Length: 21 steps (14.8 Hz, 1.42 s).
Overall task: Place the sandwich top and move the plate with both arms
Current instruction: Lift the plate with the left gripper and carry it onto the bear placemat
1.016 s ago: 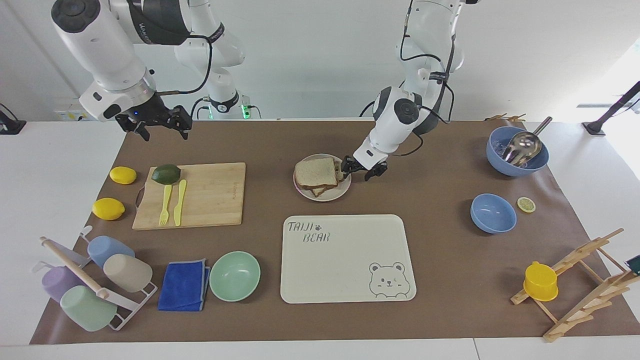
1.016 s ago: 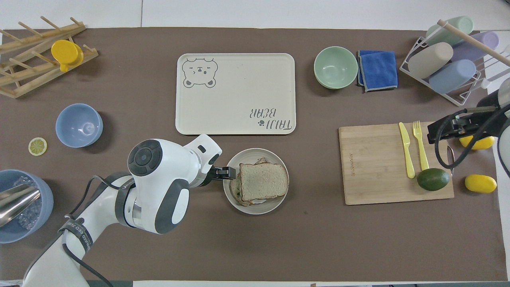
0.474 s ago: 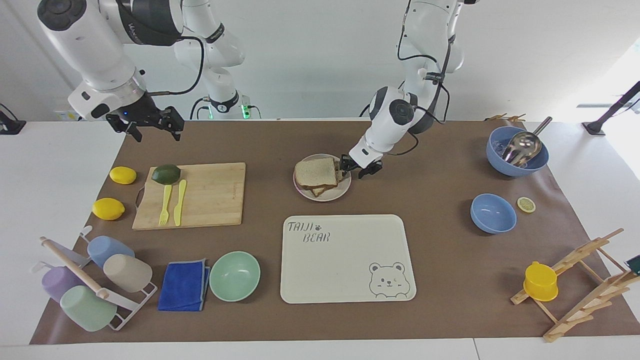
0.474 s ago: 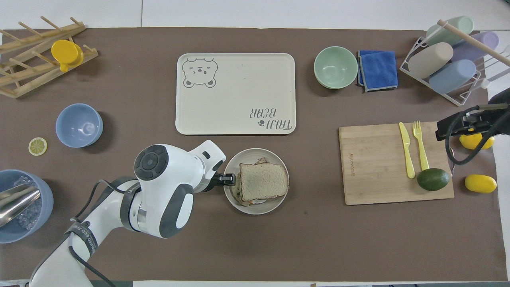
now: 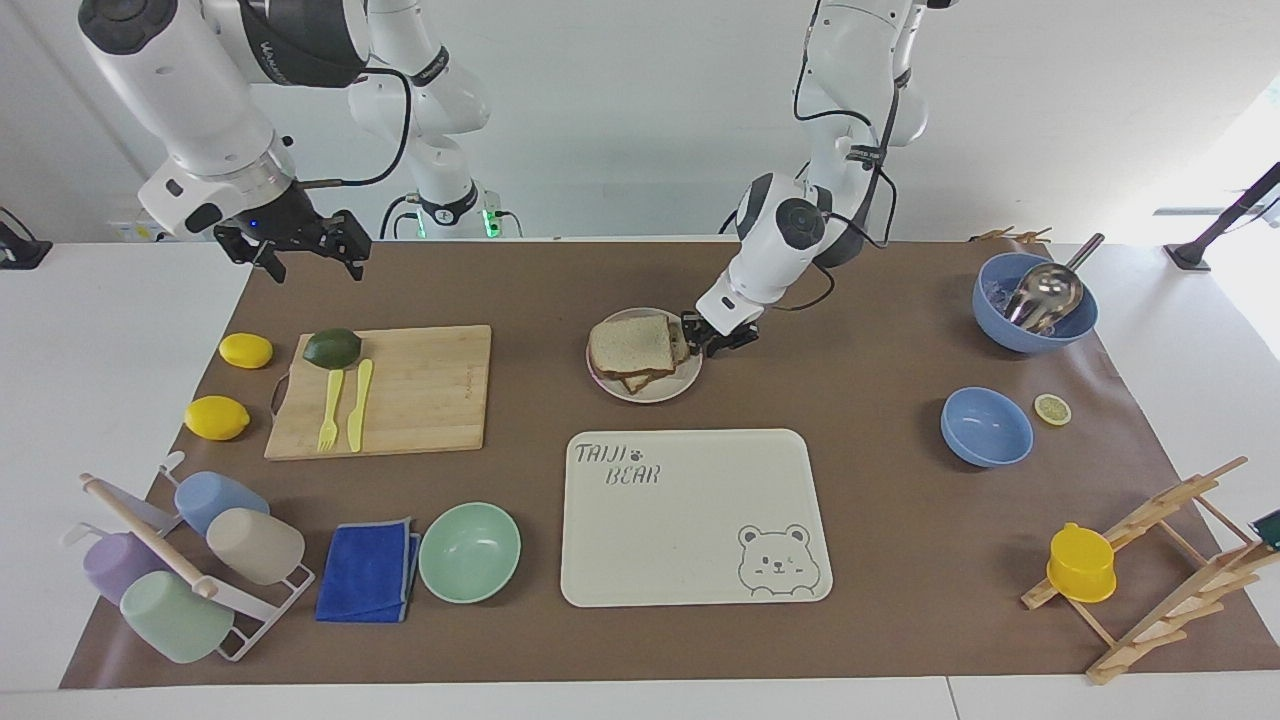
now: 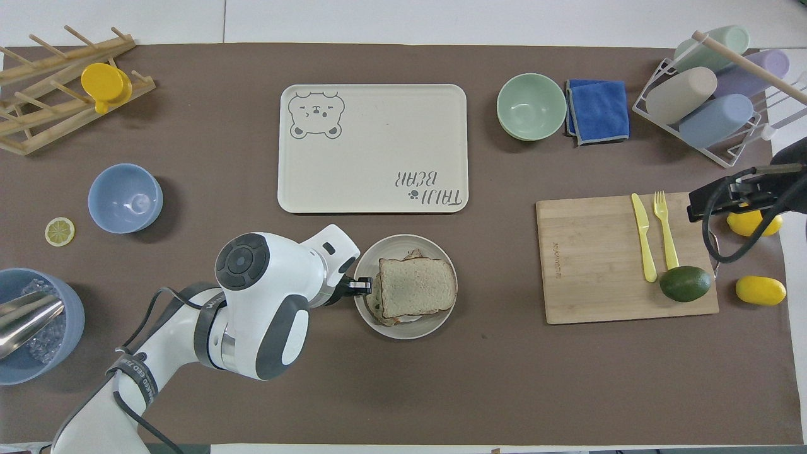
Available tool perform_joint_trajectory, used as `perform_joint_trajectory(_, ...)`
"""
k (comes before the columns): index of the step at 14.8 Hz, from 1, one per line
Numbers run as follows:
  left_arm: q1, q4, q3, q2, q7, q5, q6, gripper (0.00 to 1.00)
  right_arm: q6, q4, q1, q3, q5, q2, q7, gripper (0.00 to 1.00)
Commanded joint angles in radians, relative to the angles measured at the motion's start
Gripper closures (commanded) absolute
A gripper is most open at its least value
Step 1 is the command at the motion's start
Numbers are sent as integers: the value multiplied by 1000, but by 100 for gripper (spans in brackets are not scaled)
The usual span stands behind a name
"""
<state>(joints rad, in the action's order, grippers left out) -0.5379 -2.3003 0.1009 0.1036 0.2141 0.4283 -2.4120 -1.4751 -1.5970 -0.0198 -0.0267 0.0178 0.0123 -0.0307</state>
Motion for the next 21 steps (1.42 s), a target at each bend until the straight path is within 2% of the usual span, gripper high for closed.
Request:
perform_joint_trajectory(1,-23,-37,-13,-8,-24,40,-52,94,-8,0,15,4,-9,-8,-25,0)
perform_joint_trajectory(2,-23,-37,-13,-8,-24,40,-52,100,-8,0,15,2,-9,-8,-25,0)
perform_joint_trajectory(7,-7,-27,-13,-18,-27,40,-27,100,-7,-1,9,2,-7,-9,-18,0)
perform_joint_trajectory(9,48,40,-15,-24,-27,40,72,100,-8,0,9,2,-7,-9,-20,0)
perform_joint_trajectory(12,139,213,-17,-7,-27,43,247,100,-8,0,11,2,1,-9,-21,0)
perform_joint_trajectory(16,225,499,-20,125,-19,44,388,100,-7,0,6,7,1,-11,-21,0)
perform_joint_trajectory(18,240,652,-24,241,-15,40,428,100,-8,0,4,10,2,-11,-20,0)
perform_joint_trajectory(21,242,829,-53,408,-12,29,441,100,-8,0,4,10,2,-11,-18,0)
